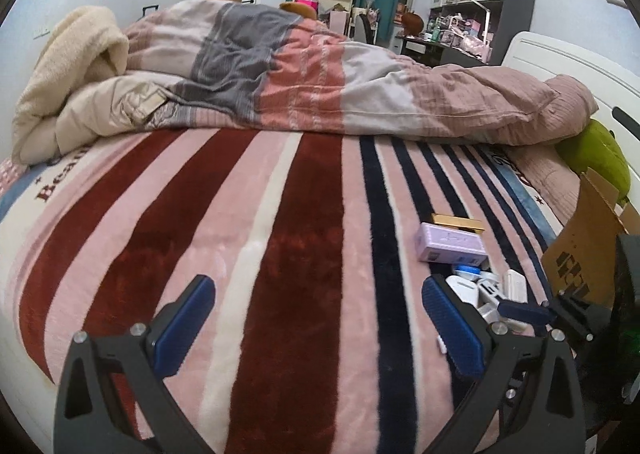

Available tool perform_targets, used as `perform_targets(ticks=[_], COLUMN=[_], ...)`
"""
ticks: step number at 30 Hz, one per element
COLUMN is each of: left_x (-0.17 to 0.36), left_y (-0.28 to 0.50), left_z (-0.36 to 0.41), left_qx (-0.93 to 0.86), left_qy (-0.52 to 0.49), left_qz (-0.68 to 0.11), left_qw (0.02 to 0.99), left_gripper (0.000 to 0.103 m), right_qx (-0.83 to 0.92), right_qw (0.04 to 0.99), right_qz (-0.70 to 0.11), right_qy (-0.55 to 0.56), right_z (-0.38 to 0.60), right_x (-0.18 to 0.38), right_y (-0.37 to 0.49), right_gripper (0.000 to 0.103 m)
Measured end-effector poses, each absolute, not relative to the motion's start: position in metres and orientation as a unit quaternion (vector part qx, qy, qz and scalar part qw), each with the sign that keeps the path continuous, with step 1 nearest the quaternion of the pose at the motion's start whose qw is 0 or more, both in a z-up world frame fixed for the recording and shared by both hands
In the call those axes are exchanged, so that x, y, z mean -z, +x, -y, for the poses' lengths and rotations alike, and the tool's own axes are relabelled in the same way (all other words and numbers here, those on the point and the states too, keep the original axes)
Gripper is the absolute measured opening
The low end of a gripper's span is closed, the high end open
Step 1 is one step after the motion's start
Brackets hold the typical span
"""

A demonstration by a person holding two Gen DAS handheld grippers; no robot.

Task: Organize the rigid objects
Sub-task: 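Grasp the white tube bottle with the right gripper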

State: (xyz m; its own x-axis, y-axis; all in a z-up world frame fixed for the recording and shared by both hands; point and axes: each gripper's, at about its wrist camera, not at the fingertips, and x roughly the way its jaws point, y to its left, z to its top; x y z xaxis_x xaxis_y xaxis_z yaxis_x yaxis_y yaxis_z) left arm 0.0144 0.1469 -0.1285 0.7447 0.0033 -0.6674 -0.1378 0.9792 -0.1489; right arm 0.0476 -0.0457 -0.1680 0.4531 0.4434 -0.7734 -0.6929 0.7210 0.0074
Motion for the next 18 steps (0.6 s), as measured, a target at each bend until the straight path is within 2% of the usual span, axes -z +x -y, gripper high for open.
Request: perform_targets(ticks=[4, 6, 7, 8, 15, 17, 18], left_x=[0.136, 0.138, 0.139, 0.139, 0.141, 0.142, 0.142], left_y=[0.014, 0.012, 0.011, 0.010, 0.007, 0.008, 0.009], left_z=[-0.153, -0.153, -0.154, -0.155, -0.156, -0.155, -0.154], left_qx=[-0.040, -0.042, -0.043, -0.043, -0.028, -0.016, -0.005], left_qy=[-0.105, -0.106, -0.106, -0.106, -0.110, -0.113, -0.113], left_qz=[-0.359, -0.362, -0.362, -0.363, -0.369, -0.372, -0.372], left_qw=[0.926, 0.925, 0.925, 0.925, 0.922, 0.921, 0.921], left_gripper=[0.102, 0.102, 0.102, 0.102, 0.102, 0.102, 0.102], right_qx=[-0.334, -0.317, -0.305, -0.297, -0.306, -0.316, -0.317], right_qw=[0.832, 0.836, 0.838, 0.838, 0.827, 0.821, 0.820], right_qz=[-0.414, -0.416, -0.420, -0.425, -0.419, -0.420, -0.420], right_qy=[-0.158, -0.167, -0.170, -0.168, -0.217, -0.221, -0.224], right_z=[0.040, 0.037, 0.036, 0.036, 0.031, 0.033, 0.032], right_x=[0.180, 0.185, 0.188, 0.191, 0.191, 0.191, 0.191], right_y=[0.052, 0.053, 0.056, 0.057, 0.047, 0.045, 0.045], right_gripper=[0.074, 0.069, 0.062, 0.061, 0.062, 0.069, 0.069])
